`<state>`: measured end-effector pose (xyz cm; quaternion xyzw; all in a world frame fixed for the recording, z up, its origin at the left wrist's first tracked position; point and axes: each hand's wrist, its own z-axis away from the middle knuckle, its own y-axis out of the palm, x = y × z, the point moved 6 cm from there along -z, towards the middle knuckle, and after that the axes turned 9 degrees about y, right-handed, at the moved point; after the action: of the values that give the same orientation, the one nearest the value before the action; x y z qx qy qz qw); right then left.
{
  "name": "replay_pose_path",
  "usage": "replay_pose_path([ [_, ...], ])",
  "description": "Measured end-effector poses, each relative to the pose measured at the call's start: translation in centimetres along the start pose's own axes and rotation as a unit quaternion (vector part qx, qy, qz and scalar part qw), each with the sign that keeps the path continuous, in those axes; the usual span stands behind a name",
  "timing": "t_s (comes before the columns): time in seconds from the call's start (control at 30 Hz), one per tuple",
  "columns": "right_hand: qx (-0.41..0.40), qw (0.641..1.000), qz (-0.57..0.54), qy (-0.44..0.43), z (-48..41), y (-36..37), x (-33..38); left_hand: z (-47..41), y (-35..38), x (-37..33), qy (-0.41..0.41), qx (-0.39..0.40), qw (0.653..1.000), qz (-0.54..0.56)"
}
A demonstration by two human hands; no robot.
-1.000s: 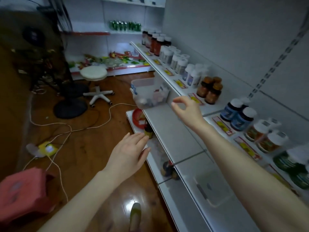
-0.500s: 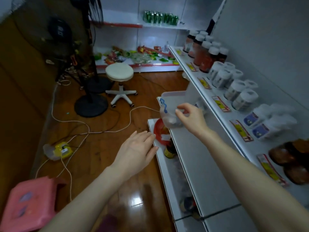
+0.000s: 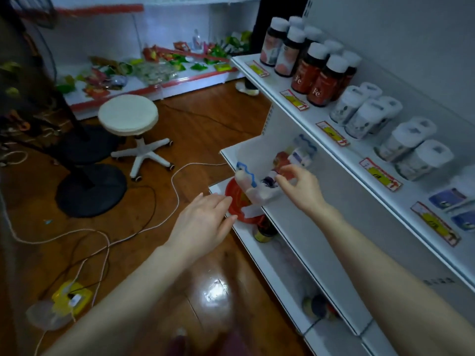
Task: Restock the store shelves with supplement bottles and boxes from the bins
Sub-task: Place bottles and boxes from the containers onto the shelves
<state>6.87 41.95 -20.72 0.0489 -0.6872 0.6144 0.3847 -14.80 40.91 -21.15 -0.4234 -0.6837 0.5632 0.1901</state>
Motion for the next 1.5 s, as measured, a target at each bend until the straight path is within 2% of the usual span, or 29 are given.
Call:
replay_pose_path([
  [0.3, -0.035, 0.991, -0.015, 0.129, -6.7, 2.6, -5.1, -9.6, 5.4, 6.1, 0.096, 0.064, 0.992, 0.048],
  [0.6, -0.024, 0.98, -0.015, 0.199, -14.9, 6.9, -6.3, -17.1, 9.4, 14.1, 0.093, 0.113, 0.987, 0.066],
  [0.73, -0.023, 0.974, 0.004, 0.227, -17.1, 8.5, -7.5, -19.8, 12.6, 16.8, 0.116, 0.114, 0.981, 0.102],
  [0.83, -0.028, 0.964, 0.036, 0.264, -18.1, 10.5, -8.8, -22.3, 16.3, 18.7, 0.14, 0.148, 0.973, 0.111],
  [0.93, -0.044, 0.954, 0.042, 0.294, -18.8, 12.7, -10.1, -24.5, 19.6, 19.5, 0.17, 0.17, 0.965, 0.104],
  [1.17, -0.066, 0.937, 0.044, 0.341, -21.6, 15.3, -15.2, -28.8, 27.2, 18.9, 0.198, 0.147, 0.96, 0.136],
  [1.37, -0.145, 0.933, 0.096, 0.314, -26.3, 14.3, -19.1, -31.8, 32.5, 18.5, 0.223, 0.179, 0.955, 0.075],
  [1.5, -0.154, 0.919, 0.148, 0.331, -29.6, 13.2, -21.6, -31.6, 33.9, 19.0, 0.215, 0.19, 0.956, 0.063],
])
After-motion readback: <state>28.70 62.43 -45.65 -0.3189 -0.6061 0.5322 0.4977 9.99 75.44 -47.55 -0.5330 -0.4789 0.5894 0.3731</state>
